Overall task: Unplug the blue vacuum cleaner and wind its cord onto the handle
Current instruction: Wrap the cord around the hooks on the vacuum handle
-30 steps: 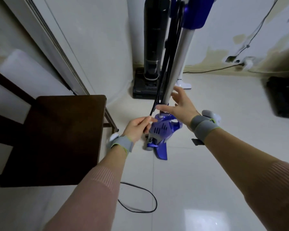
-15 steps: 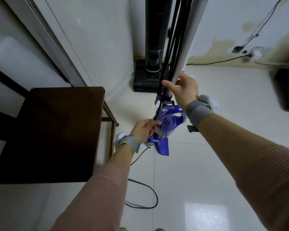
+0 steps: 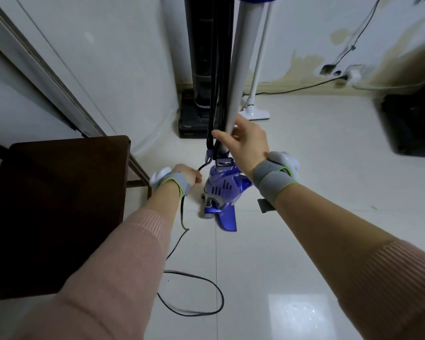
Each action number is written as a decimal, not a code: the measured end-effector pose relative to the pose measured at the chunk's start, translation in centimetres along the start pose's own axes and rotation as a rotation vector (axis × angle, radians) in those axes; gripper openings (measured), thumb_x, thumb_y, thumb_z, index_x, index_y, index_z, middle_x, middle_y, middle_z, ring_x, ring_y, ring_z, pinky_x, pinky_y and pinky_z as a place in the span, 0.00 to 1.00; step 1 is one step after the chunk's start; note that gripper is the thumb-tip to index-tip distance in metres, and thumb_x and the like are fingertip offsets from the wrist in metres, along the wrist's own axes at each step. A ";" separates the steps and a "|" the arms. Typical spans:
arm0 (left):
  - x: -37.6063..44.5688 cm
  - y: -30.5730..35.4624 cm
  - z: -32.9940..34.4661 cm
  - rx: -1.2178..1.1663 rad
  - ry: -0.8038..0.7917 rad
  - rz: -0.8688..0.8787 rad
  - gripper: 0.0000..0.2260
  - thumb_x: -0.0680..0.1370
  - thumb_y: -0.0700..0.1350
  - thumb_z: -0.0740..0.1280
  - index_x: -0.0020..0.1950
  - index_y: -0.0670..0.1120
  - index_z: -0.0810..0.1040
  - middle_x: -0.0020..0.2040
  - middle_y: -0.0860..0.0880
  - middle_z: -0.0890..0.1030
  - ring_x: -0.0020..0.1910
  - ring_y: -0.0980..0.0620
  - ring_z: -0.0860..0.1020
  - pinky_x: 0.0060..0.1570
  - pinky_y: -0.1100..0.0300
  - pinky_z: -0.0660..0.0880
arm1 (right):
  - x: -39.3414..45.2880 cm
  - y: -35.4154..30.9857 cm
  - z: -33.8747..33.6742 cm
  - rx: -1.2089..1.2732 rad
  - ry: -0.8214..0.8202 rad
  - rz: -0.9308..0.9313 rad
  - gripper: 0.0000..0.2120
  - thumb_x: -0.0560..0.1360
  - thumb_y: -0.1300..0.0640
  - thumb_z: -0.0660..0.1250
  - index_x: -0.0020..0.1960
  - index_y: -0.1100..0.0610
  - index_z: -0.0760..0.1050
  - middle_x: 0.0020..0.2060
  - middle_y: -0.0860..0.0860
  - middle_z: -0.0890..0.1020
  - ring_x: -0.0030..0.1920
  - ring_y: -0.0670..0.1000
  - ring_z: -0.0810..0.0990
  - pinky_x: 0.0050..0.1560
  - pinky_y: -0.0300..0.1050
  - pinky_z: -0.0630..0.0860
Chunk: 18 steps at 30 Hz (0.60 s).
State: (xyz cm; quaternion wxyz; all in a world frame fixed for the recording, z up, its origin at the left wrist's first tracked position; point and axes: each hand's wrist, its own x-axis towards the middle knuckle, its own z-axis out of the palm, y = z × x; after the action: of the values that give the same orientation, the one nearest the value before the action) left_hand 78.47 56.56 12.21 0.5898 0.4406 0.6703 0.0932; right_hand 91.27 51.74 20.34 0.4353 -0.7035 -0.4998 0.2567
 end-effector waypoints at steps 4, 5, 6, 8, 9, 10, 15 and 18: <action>1.3 2.1 -0.5 -0.050 0.130 0.090 0.18 0.81 0.33 0.55 0.33 0.40 0.74 0.10 0.52 0.69 0.07 0.58 0.64 0.10 0.72 0.58 | 0.3 0.1 0.2 0.004 0.017 0.014 0.15 0.71 0.51 0.71 0.49 0.62 0.77 0.39 0.56 0.84 0.41 0.58 0.82 0.47 0.55 0.79; 1.4 2.8 -0.7 -0.047 0.132 0.113 0.18 0.80 0.33 0.56 0.32 0.40 0.73 0.10 0.52 0.69 0.08 0.58 0.64 0.10 0.72 0.58 | 0.4 0.2 0.2 0.002 0.017 0.018 0.15 0.71 0.51 0.71 0.49 0.61 0.77 0.39 0.56 0.84 0.41 0.57 0.82 0.47 0.56 0.79; 1.4 3.5 -1.0 -0.058 0.125 0.125 0.17 0.80 0.33 0.57 0.32 0.40 0.73 0.10 0.53 0.68 0.08 0.58 0.64 0.10 0.72 0.57 | 0.5 0.3 0.2 -0.005 0.015 0.020 0.15 0.71 0.50 0.71 0.49 0.61 0.77 0.39 0.56 0.84 0.41 0.57 0.82 0.47 0.56 0.79; 1.3 5.2 -1.8 -0.097 0.086 0.117 0.15 0.80 0.35 0.58 0.33 0.39 0.72 0.09 0.53 0.67 0.07 0.58 0.61 0.11 0.74 0.53 | 0.9 0.2 0.3 -0.016 0.020 0.021 0.15 0.71 0.49 0.70 0.49 0.60 0.77 0.40 0.56 0.84 0.41 0.57 0.82 0.47 0.56 0.79; 1.1 5.9 -2.3 -0.088 0.055 0.109 0.16 0.81 0.38 0.59 0.33 0.39 0.72 0.10 0.53 0.67 0.08 0.58 0.60 0.12 0.75 0.53 | 1.0 0.2 0.4 -0.018 0.022 0.027 0.15 0.71 0.49 0.70 0.49 0.60 0.77 0.40 0.56 0.84 0.41 0.57 0.82 0.47 0.55 0.79; 0.8 6.4 -2.7 -0.074 0.006 0.100 0.16 0.81 0.40 0.59 0.33 0.40 0.72 0.10 0.53 0.67 0.08 0.59 0.60 0.14 0.76 0.53 | 1.1 0.1 0.3 -0.016 0.025 0.036 0.15 0.71 0.49 0.70 0.49 0.59 0.77 0.40 0.56 0.84 0.41 0.58 0.82 0.47 0.55 0.79; -2.5 8.6 -5.3 -0.029 -0.239 0.113 0.18 0.83 0.49 0.54 0.35 0.44 0.69 0.13 0.54 0.62 0.11 0.60 0.57 0.12 0.71 0.52 | 1.3 -0.4 0.1 -0.033 -0.031 0.161 0.14 0.71 0.50 0.70 0.52 0.58 0.78 0.44 0.57 0.85 0.47 0.58 0.83 0.52 0.55 0.79; -5.6 11.8 -7.8 -0.024 -0.273 0.145 0.19 0.83 0.49 0.49 0.34 0.45 0.66 0.12 0.53 0.60 0.10 0.60 0.57 0.12 0.71 0.53 | 1.5 -2.7 -1.1 -0.101 -0.105 0.279 0.14 0.72 0.50 0.70 0.53 0.57 0.79 0.48 0.56 0.85 0.50 0.56 0.82 0.50 0.45 0.77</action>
State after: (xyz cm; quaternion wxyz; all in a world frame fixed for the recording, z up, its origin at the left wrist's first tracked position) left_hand 76.89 62.69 25.99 0.6723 0.4894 0.5492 0.0827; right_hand 91.46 53.06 23.31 0.3329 -0.7725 -0.4317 0.3256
